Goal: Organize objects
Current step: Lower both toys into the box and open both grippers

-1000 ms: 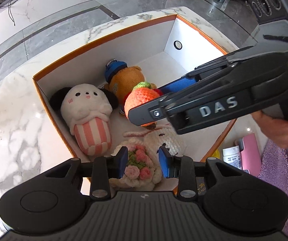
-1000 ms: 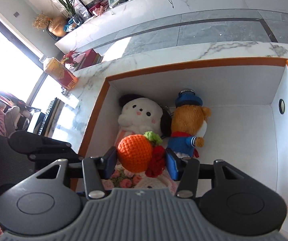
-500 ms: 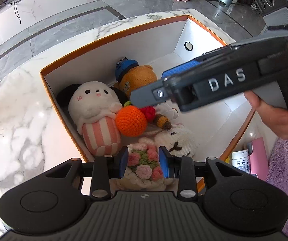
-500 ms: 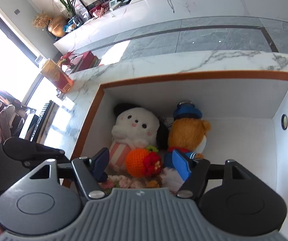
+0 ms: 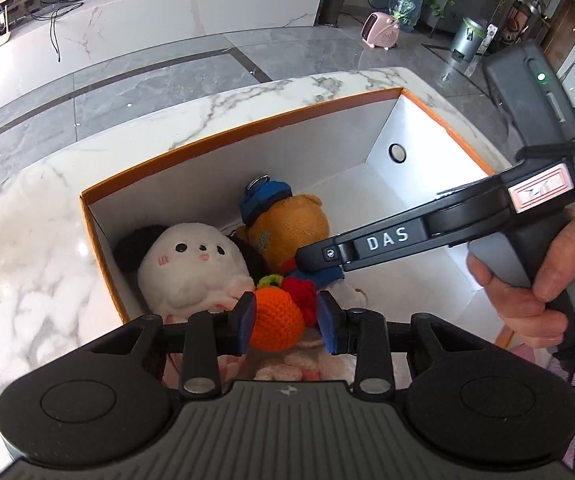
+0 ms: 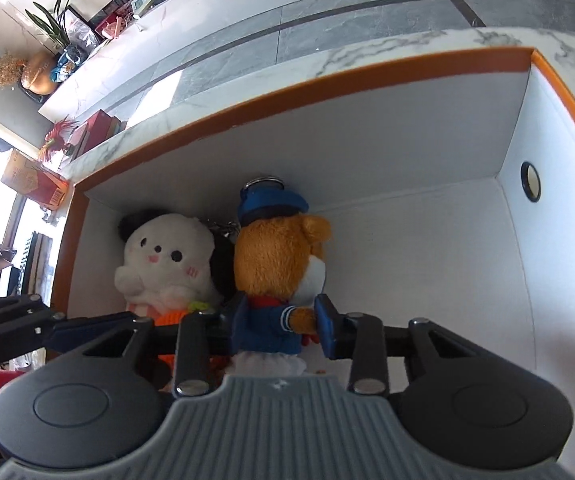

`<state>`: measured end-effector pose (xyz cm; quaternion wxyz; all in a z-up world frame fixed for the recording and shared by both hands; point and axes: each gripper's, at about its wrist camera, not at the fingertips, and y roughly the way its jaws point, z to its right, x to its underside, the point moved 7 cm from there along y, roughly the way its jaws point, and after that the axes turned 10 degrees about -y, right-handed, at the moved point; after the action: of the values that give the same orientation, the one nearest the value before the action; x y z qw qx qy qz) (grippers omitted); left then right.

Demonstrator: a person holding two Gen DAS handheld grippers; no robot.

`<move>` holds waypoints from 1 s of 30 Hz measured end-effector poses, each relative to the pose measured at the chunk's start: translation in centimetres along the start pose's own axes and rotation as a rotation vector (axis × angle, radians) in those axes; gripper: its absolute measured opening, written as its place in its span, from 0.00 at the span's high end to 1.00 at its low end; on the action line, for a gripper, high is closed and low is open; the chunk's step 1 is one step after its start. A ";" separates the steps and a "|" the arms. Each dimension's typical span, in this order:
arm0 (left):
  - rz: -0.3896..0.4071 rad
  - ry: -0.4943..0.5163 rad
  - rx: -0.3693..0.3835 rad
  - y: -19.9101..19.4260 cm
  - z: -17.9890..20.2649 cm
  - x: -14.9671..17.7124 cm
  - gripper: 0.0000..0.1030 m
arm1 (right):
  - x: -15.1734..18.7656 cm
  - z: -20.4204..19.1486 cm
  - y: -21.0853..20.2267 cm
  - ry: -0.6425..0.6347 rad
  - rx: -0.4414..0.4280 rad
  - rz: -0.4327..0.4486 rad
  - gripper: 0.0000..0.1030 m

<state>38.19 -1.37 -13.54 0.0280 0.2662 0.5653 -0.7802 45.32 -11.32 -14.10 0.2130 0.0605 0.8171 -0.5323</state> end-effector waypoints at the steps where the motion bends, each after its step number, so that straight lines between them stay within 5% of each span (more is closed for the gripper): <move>1: -0.014 0.005 -0.028 0.5 -0.1 0.1 0.69 | 0.0 0.1 0.0 0.003 -0.002 0.002 0.63; 10: -0.100 -0.041 -0.060 1.9 0.4 0.9 0.72 | 0.7 -0.4 0.1 -0.006 -0.024 -0.041 0.71; 19: -0.093 -0.025 -0.104 2.5 0.7 1.1 0.72 | 1.0 -0.8 1.0 -0.026 -0.020 -0.066 0.72; 30: 0.061 -0.068 -0.051 -4.0 2.3 1.7 0.72 | 1.8 -2.2 -4.1 -0.144 0.049 0.053 0.62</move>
<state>34.46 -1.54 -10.33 0.0780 0.2560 0.5755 -0.7728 41.79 -11.32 -10.63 0.2838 0.0489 0.7845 -0.5492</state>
